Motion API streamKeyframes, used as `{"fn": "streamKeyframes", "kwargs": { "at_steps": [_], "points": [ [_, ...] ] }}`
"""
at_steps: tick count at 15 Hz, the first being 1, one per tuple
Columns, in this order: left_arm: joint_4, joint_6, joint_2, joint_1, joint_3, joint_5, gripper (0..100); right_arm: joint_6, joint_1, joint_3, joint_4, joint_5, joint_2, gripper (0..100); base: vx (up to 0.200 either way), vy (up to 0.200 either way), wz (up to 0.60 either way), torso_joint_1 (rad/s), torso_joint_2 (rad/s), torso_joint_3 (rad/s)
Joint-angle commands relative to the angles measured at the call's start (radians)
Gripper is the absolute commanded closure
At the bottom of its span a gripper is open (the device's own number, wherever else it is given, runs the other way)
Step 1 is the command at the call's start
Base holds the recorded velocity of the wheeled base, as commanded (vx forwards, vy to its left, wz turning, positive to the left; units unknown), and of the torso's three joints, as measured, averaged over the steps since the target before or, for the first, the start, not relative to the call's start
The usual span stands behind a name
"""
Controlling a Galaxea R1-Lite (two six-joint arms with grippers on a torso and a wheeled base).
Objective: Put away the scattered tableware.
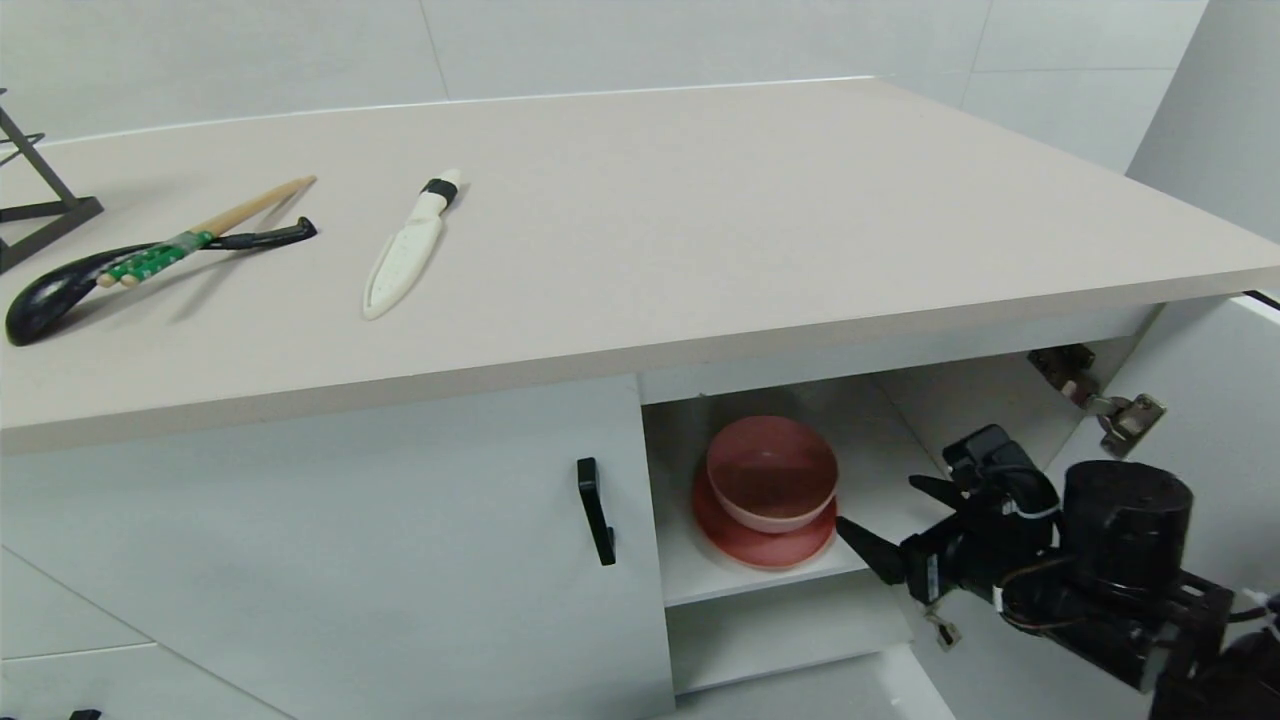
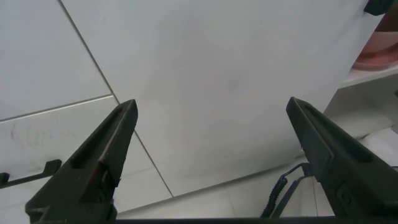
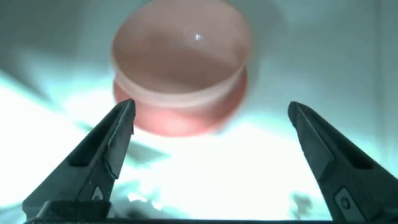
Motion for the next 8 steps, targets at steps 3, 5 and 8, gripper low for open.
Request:
{"fn": "streamKeyframes", "kwargs": {
  "at_steps": [3,5,8],
  "points": [
    [0.0,0.0,0.002,0.001,0.001,0.001,0,-0.036,0.001,0.205,-0.009,0.006,-0.268,0,0.0,0.0,0.0,0.0,0.0,0.0],
    [0.0,0.0,0.002,0.001,0.001,0.001,0,-0.036,0.001,0.271,-0.009,0.006,-0.352,0,0.0,0.0,0.0,0.0,0.0,0.0],
    [0.0,0.0,0.002,0.001,0.001,0.001,0,-0.031,-0.016,0.294,0.02,0.006,-0.466,0,-0.2,0.0,0.0,0.002,0.0,0.001]
  ]
}}
